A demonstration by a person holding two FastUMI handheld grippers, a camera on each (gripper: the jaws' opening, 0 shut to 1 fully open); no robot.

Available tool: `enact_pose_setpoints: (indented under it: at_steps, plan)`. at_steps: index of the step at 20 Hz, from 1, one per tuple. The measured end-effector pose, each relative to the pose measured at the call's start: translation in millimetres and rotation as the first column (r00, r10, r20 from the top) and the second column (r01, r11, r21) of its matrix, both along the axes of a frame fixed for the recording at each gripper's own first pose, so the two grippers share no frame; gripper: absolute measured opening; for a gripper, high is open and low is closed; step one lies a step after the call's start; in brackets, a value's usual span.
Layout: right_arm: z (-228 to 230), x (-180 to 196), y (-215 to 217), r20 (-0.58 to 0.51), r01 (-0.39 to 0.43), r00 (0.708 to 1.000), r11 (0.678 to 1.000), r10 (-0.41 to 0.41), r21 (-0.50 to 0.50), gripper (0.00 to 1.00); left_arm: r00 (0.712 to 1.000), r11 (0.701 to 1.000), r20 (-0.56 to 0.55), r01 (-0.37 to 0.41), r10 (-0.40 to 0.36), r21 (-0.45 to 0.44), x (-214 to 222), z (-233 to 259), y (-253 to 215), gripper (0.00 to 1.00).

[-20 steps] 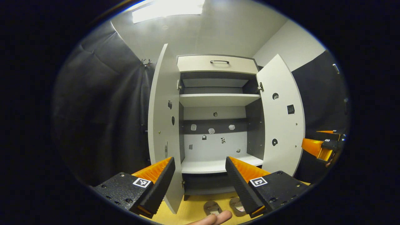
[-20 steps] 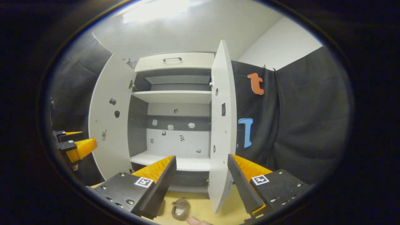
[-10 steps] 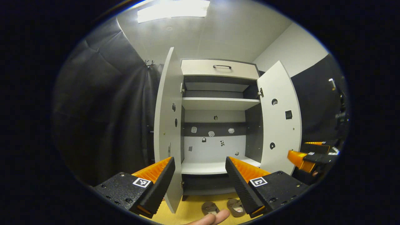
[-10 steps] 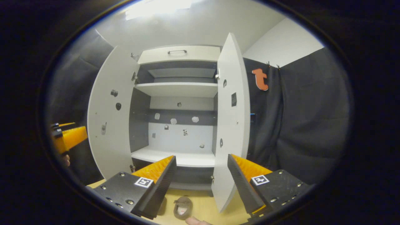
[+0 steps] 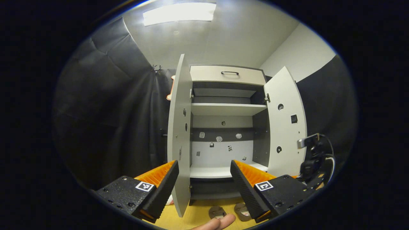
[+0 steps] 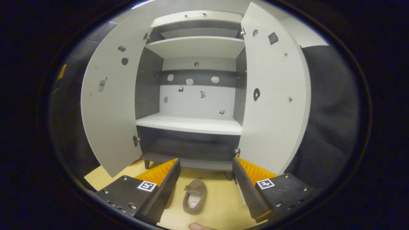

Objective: Grab one shoe with the right hand and put it into the shoe cabinet, grab the other shoe with the left hand and put it into the shoe cabinet; then close the right door with the right hand and the left door with the left hand.

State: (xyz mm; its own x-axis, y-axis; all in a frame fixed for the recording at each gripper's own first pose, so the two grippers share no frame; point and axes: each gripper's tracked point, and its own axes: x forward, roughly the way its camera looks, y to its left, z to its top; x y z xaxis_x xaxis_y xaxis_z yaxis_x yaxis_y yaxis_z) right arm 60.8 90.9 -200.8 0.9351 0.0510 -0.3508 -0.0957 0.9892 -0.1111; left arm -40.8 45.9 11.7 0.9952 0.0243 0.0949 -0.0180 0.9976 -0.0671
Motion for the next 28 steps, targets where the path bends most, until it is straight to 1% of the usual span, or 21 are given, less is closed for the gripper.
enact_pose_setpoints:
  at_steps: [1, 2, 5, 7, 9, 10, 11, 13, 14, 16, 17, 18, 20, 21, 22, 23, 24, 25, 26, 27, 28]
  plan:
    - [-21.0, 1.8, 2.3, -0.023, -0.007, 1.0, 1.0, 0.007, -0.016, 0.94, 1.0, 1.0, 0.003, 0.003, -0.003, -0.001, -2.4, -1.9, -1.1, 0.99]
    - [-41.4, 2.0, 6.0, -0.044, -0.014, 0.999, 1.0, 0.013, -0.016, 0.98, 1.0, 1.0, 0.002, 0.006, -0.006, -0.002, -3.8, -3.3, -1.7, 0.98]
    - [-107.6, 6.1, 14.2, -0.118, -0.027, 0.993, 0.999, 0.024, -0.02, 0.97, 1.0, 1.0, 0.0, -0.001, 0.001, -0.013, 1.1, -8.0, -0.5, 0.99]
    - [-151.0, 5.2, 20.4, -0.186, -0.039, 0.982, 0.999, 0.037, -0.005, 0.96, 1.0, 1.0, 0.002, 0.005, -0.005, -0.01, 10.2, -8.7, -1.1, 0.99]
    - [-189.1, 4.2, 24.8, -0.26, -0.039, 0.965, 0.999, 0.042, 0.019, 0.97, 1.0, 1.0, -0.002, 0.008, -0.008, -0.002, 24.6, -11.6, -0.1, 0.98]
    - [-204.8, 3.3, 28.5, -0.289, -0.036, 0.956, 0.999, 0.045, 0.035, 0.97, 1.0, 1.0, 0.001, 0.009, -0.009, 0.0, 32.9, -11.3, 0.1, 0.99]
    - [-219.2, 3.7, 31.6, -0.316, -0.034, 0.948, 0.998, 0.049, 0.053, 0.95, 1.0, 1.0, 0.0, 0.012, -0.012, 0.002, 43.1, -13.1, -0.8, 0.98]
    - [-242.9, 6.9, 39.0, -0.347, -0.028, 0.937, 0.997, 0.052, 0.075, 0.97, 0.999, 0.999, -0.006, 0.04, -0.04, 0.003, 62.5, -19.6, -8.5, 0.99]
    - [-254.6, 9.5, 39.2, -0.363, -0.023, 0.931, 0.997, 0.049, 0.076, 0.95, 0.998, 0.998, -0.012, 0.057, -0.057, -0.003, 72.8, -24.3, -13.1, 0.99]
    - [-274.5, 17.9, 38.6, -0.39, 0.008, 0.92, 0.996, 0.026, 0.084, 0.95, 0.996, 0.996, -0.024, 0.086, -0.086, -0.019, 94.7, -36.8, -23.0, 0.99]
    - [-276.8, 22.9, 39.1, -0.387, 0.016, 0.922, 0.996, 0.021, 0.091, 0.88, 0.995, 0.995, -0.031, 0.095, -0.096, -0.024, 104.1, -43.8, -27.8, 0.99]
    - [-280.1, 24.0, 43.2, -0.387, 0.014, 0.921, 0.993, 0.031, 0.113, 0.75, 0.995, 0.995, -0.03, 0.094, -0.095, -0.026, 113.7, -49.2, -28.6, 0.99]
    - [-284.8, 27.3, 52.2, -0.391, 0.006, 0.919, 0.99, 0.049, 0.137, 0.74, 0.994, 0.994, -0.025, 0.11, -0.11, -0.023, 131.5, -60.8, -35.3, 0.99]
    - [-288.6, 29.3, 55.8, -0.387, -0.013, 0.92, 0.992, 0.061, 0.126, 0.74, 0.992, 0.992, -0.035, 0.121, -0.122, -0.025, 139.6, -70.3, -39.3, 0.99]
    - [-297.5, 25.6, 57.7, -0.4, -0.028, 0.914, 0.994, 0.068, 0.104, 0.74, 0.99, 0.99, -0.043, 0.136, -0.137, -0.029, 146.8, -79.5, -42.2, 0.99]
    - [-302.0, 31.4, 54.2, -0.407, -0.011, 0.913, 0.997, 0.04, 0.072, 0.75, 0.987, 0.988, -0.048, 0.15, -0.152, -0.041, 154.9, -86.8, -45.7, 0.99]
    - [-305.6, 30.2, 56.0, -0.415, -0.015, 0.909, 0.998, 0.038, 0.059, 0.5, 0.986, 0.988, -0.061, 0.151, -0.153, -0.039, 161.2, -95.2, -44.8, 0.99]
    - [-304.7, 34.4, 54.0, -0.403, -0.015, 0.914, 0.999, 0.034, 0.05, 0.49, 0.987, 0.989, -0.065, 0.144, -0.146, -0.032, 168.0, -103.3, -41.7, 0.99]
    - [-306.6, 34.4, 55.0, -0.401, -0.012, 0.916, 0.998, 0.033, 0.056, 0.51, 0.989, 0.99, -0.055, 0.138, -0.138, -0.014, 174.3, -106.4, -38.7, 1.0]
    - [-303.9, 35.8, 50.1, -0.394, -0.006, 0.919, 1.0, 0.012, 0.017, 0.49, 0.989, 0.99, -0.048, 0.138, -0.138, 0.0, 179.3, -110.9, -39.1, 1.0]
    - [-309.2, 42.0, 40.4, -0.38, 0.0, 0.925, 1.0, 0.006, 0.015, 0.35, 0.988, 0.989, -0.049, 0.146, -0.146, 0.005, 183.8, -115.5, -40.8, 0.99]
